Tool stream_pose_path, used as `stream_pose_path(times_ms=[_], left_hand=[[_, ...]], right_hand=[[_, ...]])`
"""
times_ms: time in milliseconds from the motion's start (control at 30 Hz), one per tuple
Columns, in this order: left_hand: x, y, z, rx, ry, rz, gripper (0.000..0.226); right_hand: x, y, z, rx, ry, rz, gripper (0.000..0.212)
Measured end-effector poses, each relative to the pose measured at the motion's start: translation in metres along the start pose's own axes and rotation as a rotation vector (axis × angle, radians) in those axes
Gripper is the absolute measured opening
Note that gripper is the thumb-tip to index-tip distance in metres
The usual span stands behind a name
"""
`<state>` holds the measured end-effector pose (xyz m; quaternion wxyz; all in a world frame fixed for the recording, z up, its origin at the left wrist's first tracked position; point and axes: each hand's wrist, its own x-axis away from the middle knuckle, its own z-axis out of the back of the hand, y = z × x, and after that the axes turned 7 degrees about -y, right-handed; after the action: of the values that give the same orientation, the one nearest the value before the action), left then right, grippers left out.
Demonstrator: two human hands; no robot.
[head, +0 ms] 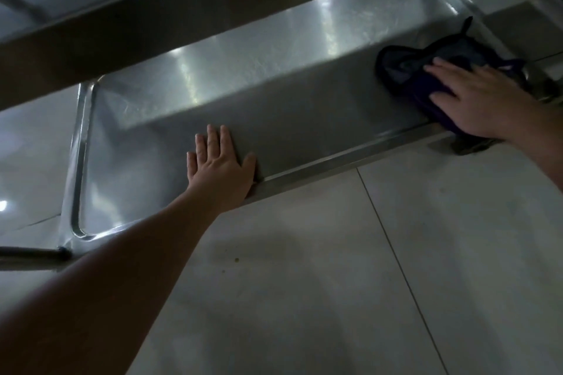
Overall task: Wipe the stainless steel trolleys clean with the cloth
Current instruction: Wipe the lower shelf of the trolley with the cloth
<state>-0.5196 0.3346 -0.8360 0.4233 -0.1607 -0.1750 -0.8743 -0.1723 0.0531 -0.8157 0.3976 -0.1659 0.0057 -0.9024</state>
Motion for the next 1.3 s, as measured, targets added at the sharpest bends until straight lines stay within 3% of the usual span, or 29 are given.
stream_pose_path(times_ms=[200, 367, 533, 667, 767, 933, 1100, 1167, 1300], left_hand=[[-0.003, 0.073, 0.006, -0.051, 0.036, -0.212, 0.080], [-0.022, 0.120, -0.015, -0.080, -0.059, -0.185, 0.081], [-0.023, 0.122, -0.030, -0.087, 0.005, -0.162, 0.083], [-0.019, 0.121, -0.031, -0.054, 0.041, -0.164, 0.080], [-0.017, 0.118, -0.030, -0.052, 0.059, -0.168, 0.080], [-0.013, 0.119, -0.028, -0.038, 0.084, -0.179, 0.081], [-0.011, 0.120, -0.029, -0.048, 0.073, -0.173, 0.081], [-0.011, 0.122, -0.029, -0.046, 0.080, -0.170, 0.080], [-0.011, 0.120, -0.031, -0.048, 0.090, -0.177, 0.080]], right_hand=[[-0.006, 0.000, -0.001, -0.005, -0.044, -0.004, 0.076], [-0.002, -0.036, -0.004, -0.055, -0.071, -0.058, 0.072], [0.009, -0.106, -0.025, -0.007, -0.093, 0.224, 0.063], [0.010, -0.090, -0.025, 0.020, -0.073, 0.326, 0.060], [0.006, -0.046, -0.019, 0.021, -0.007, 0.201, 0.062], [-0.017, 0.046, -0.001, -0.063, 0.044, -0.235, 0.067], [-0.029, 0.009, -0.002, -0.200, 0.011, -0.431, 0.068], [-0.022, -0.029, -0.008, -0.196, -0.007, -0.331, 0.070], [-0.017, -0.122, -0.025, -0.074, -0.035, 0.150, 0.073]])
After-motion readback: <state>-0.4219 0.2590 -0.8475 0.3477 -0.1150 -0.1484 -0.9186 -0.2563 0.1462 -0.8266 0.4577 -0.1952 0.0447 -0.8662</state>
